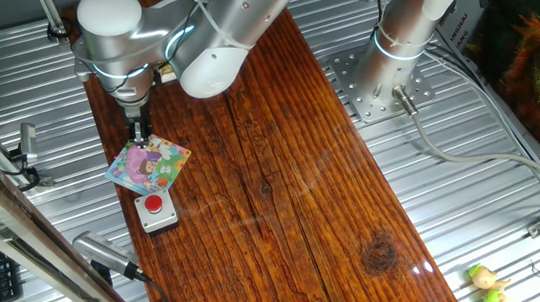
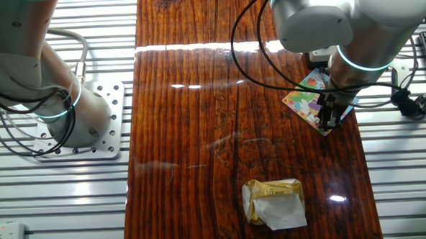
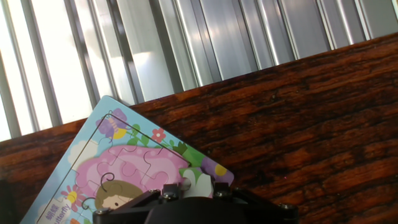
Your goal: Assemble one piece of a puzzle
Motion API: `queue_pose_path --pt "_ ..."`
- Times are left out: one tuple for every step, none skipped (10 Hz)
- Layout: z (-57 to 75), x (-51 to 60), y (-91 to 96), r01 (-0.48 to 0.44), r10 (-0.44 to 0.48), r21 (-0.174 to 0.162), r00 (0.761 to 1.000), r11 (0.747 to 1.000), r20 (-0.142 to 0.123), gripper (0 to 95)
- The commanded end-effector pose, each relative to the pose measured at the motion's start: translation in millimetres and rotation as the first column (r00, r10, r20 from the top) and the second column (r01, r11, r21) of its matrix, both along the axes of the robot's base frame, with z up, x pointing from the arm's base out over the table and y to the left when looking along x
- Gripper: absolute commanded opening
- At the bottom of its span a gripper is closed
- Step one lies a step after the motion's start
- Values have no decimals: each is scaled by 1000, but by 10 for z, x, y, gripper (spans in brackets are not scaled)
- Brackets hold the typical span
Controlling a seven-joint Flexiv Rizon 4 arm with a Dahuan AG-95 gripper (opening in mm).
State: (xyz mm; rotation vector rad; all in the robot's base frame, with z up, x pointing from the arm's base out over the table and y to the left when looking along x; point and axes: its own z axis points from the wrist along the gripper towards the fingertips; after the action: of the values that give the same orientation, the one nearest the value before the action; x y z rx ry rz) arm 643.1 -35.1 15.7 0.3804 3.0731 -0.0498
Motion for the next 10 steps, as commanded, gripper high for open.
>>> queue_pose_path --pt "-2 2 -2 -1 1 0 1000 1000 1 190" --pt "-2 2 -2 -2 2 0 1000 1000 2 190" --pt "-1 2 -2 -2 2 0 1000 1000 2 190" --pt "-1 2 -2 -3 3 0 1000 1000 3 190" --pt "-1 2 -2 -5 5 0 1000 1000 3 190" --pt "-1 2 -2 -6 6 0 1000 1000 3 190" --pt "-1 2 -2 -8 8 0 1000 1000 4 190" --pt "-1 2 -2 -9 9 0 1000 1000 4 380" --pt "-1 2 -2 -11 11 0 1000 1000 6 380" --pt "-1 2 -2 -14 14 0 1000 1000 8 380"
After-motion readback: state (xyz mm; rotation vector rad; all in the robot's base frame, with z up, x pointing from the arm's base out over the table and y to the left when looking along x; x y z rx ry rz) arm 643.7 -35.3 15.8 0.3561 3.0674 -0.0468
